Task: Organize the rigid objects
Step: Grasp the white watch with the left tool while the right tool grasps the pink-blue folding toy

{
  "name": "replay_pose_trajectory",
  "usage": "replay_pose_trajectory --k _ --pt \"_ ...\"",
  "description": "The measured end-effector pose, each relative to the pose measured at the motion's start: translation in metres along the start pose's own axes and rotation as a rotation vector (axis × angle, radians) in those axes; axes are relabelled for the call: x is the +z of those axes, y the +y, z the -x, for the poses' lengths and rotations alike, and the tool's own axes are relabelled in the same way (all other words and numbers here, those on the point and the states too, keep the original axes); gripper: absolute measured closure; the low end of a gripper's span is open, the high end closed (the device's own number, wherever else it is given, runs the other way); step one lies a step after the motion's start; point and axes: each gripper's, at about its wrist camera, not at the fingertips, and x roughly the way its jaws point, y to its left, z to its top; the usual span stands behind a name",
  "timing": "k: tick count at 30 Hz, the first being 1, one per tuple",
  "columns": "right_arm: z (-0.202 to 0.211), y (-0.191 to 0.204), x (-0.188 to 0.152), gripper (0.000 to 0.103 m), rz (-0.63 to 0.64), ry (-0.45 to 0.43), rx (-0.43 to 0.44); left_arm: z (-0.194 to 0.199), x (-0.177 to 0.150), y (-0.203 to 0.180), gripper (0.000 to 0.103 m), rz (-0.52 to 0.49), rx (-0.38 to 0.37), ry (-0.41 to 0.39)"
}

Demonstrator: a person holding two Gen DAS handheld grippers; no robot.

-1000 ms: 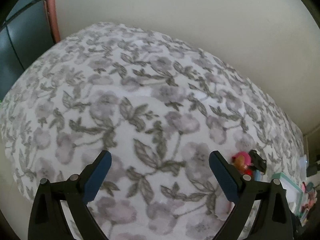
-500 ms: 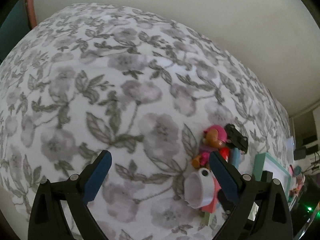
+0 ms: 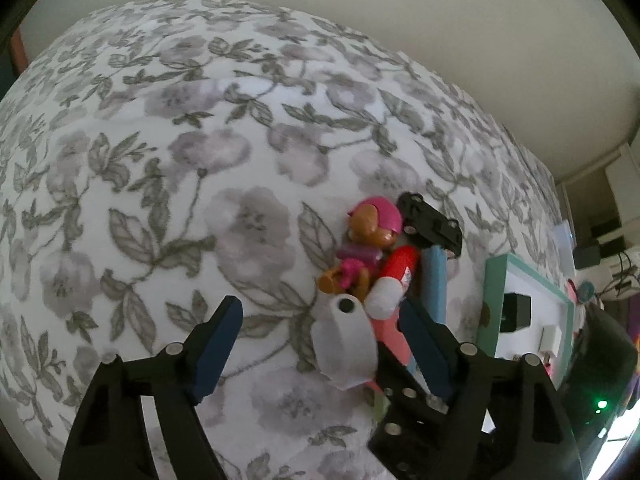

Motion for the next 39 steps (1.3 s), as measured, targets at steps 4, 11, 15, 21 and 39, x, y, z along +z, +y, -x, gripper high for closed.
replay_pose_trajectory --k 4,11,15,21,39 --pt "-0.001 0.002 0.000 0.036 0.002 -0.002 0.001 -0.005 -0.002 -0.009 0.032 -0.043 0.007 0.025" --pt "0.001 -0.002 -0.002 0.038 -0.001 0.003 0.009 -0.013 -0.005 -0.011 0.053 -0.079 0.027 0.060" --pt "0.004 -0.005 -0.004 0.038 -0.005 0.007 0.002 -0.015 -0.007 -0.010 0.069 -0.084 0.027 0.067" --pt "0.003 -0.001 -0.004 0.038 0.027 0.010 -0.012 -0.018 -0.007 -0.006 0.083 -0.093 0.079 0.060" --pt "-0.007 0.019 -0.009 0.036 0.140 0.030 -0.093 -0.028 -0.009 0.034 0.090 -0.033 0.158 0.068"
